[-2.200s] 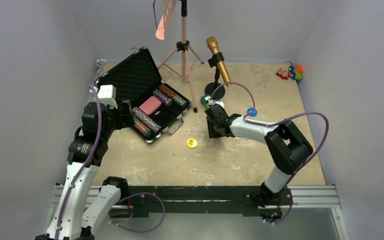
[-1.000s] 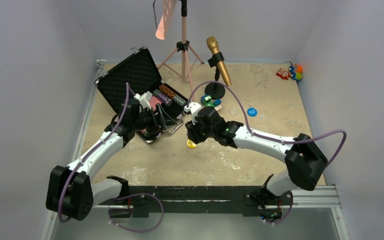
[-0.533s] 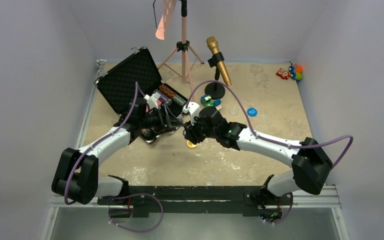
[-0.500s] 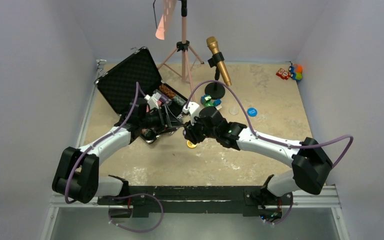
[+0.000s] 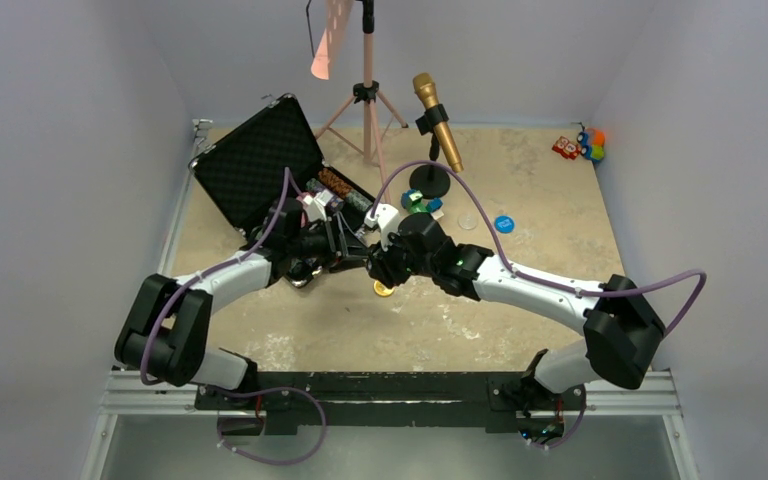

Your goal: Pack up texas hold em set

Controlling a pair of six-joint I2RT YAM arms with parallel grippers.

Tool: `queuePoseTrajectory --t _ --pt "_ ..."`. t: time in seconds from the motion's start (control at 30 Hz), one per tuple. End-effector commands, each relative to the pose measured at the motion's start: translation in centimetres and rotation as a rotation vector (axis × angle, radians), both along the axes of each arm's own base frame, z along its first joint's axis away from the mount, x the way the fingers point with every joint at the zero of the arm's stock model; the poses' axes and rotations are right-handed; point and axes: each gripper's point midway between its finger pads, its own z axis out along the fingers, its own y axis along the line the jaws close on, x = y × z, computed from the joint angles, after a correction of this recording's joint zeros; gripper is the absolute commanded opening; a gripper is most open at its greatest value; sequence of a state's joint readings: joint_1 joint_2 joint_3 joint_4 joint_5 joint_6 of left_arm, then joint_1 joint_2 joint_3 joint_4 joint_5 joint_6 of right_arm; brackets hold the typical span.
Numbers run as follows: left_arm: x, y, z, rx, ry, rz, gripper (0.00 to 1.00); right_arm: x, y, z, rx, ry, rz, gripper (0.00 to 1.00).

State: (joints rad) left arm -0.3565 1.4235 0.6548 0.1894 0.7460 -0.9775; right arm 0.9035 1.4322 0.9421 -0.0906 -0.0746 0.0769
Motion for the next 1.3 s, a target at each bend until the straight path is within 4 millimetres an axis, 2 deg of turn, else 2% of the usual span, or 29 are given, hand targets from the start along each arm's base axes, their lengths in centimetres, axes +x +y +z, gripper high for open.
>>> queuePoseTrajectory --t 0.0,0.23,0.47,0.63,0.73,0.8,0.87,0.9,0.93,0.97,1.1,1.17,1.27 --pt "-0.4 -0.9 0.7 -0.043 -0.028 -0.046 0.58 0.1 0.8 2.7 0.066 -0.061 0.024 0.10" --pt "-0.8 -1.3 0.5 -0.046 -0.017 -0.065 0.50 0.1 0.8 2.7 0.066 -0.064 0.020 0.10" --pt "-1.1 -1.7 0.4 -0.051 -0.006 -0.085 0.36 0.3 0.7 2.5 0.060 -0.065 0.010 0.09" --pt "-1.2 -1.9 0.3 -0.055 0.000 -0.099 0.20 0.5 0.5 2.4 0.055 -0.070 -0.004 0.10" --pt "-1.2 -1.9 0.5 -0.059 -0.002 -0.108 0.04 0.7 0.3 2.5 0.054 -0.077 -0.024 0.12" --pt "-1.1 -1.9 0.9 -0.052 -0.016 -0.113 0.00 0.8 0.2 2.5 0.055 -0.080 -0.033 0.22" --pt "-1.1 -1.5 1.1 0.005 -0.037 -0.109 0.00 0.8 0.1 2.8 0.069 -0.085 -0.042 0.39" --pt "-0.8 -1.0 1.5 0.046 -0.070 -0.105 0.00 0.6 0.1 2.9 0.079 -0.082 -0.042 0.50" --pt "-0.9 -0.4 1.6 0.104 -0.079 -0.098 0.00 0.5 0.1 3.1 0.094 -0.079 -0.043 0.75" --pt "-0.6 0.2 2.1 0.161 -0.114 -0.091 0.00 0.4 -0.1 3.2 0.102 -0.078 -0.046 0.82" --pt "1.3 2.4 5.3 0.315 -0.254 -0.025 0.00 0.6 -0.4 5.2 0.176 -0.128 -0.069 0.88" --pt "2.7 3.0 7.6 0.363 -0.334 -0.004 0.00 0.6 -0.7 6.1 0.203 -0.157 -0.076 0.90" --pt "4.4 4.3 8.8 0.465 -0.375 0.007 0.00 0.6 -1.3 7.4 0.237 -0.197 -0.078 0.92"
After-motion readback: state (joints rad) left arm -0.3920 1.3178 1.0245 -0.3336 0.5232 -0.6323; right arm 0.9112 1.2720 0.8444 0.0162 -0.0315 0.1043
